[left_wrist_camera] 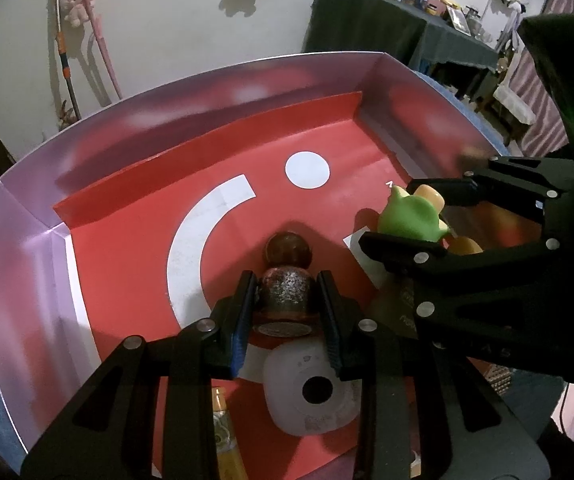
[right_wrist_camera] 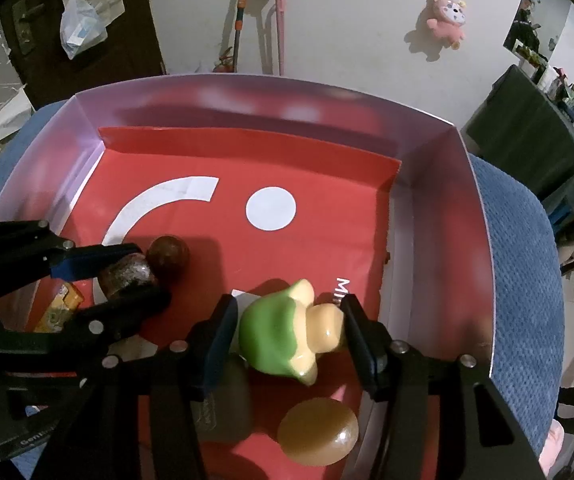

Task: Organize rigid objects
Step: 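Lower the jar and toy figure into the box and open both tools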

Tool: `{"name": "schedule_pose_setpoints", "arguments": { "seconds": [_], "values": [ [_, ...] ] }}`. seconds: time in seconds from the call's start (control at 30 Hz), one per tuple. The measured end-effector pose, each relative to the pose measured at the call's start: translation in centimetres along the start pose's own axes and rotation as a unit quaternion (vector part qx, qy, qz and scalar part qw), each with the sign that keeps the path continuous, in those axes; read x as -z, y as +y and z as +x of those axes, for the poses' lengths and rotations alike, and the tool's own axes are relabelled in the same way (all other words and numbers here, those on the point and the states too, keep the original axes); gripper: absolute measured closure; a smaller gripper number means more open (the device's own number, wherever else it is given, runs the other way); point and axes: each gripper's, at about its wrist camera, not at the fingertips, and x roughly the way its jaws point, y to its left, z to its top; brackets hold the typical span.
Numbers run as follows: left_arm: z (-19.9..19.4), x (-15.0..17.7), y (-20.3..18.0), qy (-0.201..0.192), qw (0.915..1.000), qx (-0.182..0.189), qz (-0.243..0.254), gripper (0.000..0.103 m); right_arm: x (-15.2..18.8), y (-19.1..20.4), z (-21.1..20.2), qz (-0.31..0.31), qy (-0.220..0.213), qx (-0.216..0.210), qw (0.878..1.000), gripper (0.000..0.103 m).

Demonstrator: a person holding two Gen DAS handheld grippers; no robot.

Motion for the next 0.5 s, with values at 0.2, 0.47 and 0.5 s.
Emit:
{"name": "schedule_pose_setpoints", "arguments": {
  "seconds": [0.2, 0.47, 0.5],
  "values": [
    [-0.7, 0.2, 0.0, -0.012, 0.9999, -0.006, 0.002, 0.072, 0.0, -0.1, -0.1, 0.002, 0.000, -0.002, 1.000, 0.045],
    [-2.1, 0.6, -0.2, -0.031, 0.9994, -0.016, -0.003, 0.052, 0.1, 0.0, -1.0, 0.006, -0.006, -0.004, 1.000, 0.042],
    [-2.4, 0.8, -0.1, -0.038, 0.9992, -0.015, -0.005, 0.046, 0.1, 0.0, -1.1, 0.007, -0.007, -0.005, 1.000, 0.042]
  ]
}}
